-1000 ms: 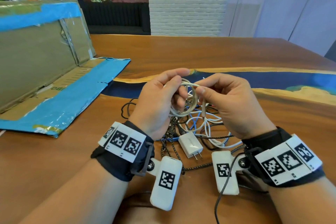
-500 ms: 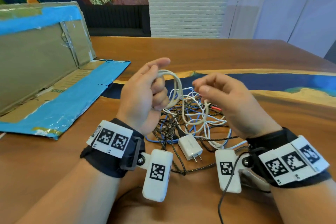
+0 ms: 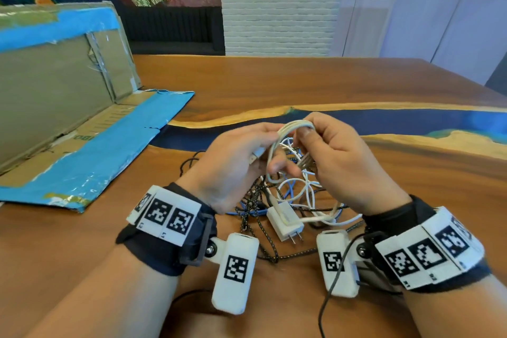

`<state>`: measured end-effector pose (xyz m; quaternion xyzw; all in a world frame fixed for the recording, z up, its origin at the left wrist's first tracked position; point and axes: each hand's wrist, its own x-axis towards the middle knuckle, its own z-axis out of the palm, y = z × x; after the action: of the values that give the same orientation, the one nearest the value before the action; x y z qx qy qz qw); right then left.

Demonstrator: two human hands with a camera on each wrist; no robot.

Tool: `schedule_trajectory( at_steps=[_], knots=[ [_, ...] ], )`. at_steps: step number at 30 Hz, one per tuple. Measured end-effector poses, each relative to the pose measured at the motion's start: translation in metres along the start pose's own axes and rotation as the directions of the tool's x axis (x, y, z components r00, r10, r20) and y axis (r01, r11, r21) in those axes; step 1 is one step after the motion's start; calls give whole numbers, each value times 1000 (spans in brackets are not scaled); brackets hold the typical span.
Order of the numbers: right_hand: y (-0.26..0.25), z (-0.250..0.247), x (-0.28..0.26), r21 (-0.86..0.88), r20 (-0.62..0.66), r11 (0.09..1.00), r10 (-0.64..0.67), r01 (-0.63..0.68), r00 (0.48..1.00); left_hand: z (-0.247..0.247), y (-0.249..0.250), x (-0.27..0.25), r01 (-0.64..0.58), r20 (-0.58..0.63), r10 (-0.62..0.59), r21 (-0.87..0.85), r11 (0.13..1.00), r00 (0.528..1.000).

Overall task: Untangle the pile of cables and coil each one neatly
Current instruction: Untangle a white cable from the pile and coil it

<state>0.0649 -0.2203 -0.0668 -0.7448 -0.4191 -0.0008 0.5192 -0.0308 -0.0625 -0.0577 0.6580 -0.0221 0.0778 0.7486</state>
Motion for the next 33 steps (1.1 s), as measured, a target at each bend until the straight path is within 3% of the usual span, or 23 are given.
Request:
schedule_trajectory(
  at_steps=[3, 7, 10, 14, 17, 20, 29, 31, 33],
  knots=[
    [1, 1, 1, -63, 15, 998, -6, 6, 1000, 1, 0, 1, 33, -66, -27, 103, 994, 997],
    [3, 0, 2, -32, 82, 999, 9, -7, 997, 0, 0, -1, 46, 32, -53, 180, 983, 998],
    [1, 0, 1, -2, 84, 1000, 28, -28, 996, -2, 1, -2, 76, 65, -83, 100, 992, 994],
    [-1, -2, 0, -41, 151, 999, 17, -11, 988, 1, 1, -1, 87, 1, -88, -118, 989, 996],
    [-2, -1, 1, 34, 198, 998, 38, -45, 979, 8, -1, 0, 63, -30, -78, -339, 939, 997],
    [-2, 2, -1, 75, 168, 995, 50, -63, 985, 10, 0, 0, 5, -50, -32, -475, 880, 998],
    [2, -2, 2, 188, -37, 977, 110, -101, 993, 0, 5, 3, -37, -187, -54, -455, 890, 981],
    [1, -1, 2, 276, -62, 953, 145, -123, 988, 1, 4, 4, -18, -220, -71, -378, 926, 973],
    [-1, -2, 1, 438, -6, 885, 178, -157, 984, 1, 4, 5, 1, -257, -73, -271, 963, 964]
  ],
)
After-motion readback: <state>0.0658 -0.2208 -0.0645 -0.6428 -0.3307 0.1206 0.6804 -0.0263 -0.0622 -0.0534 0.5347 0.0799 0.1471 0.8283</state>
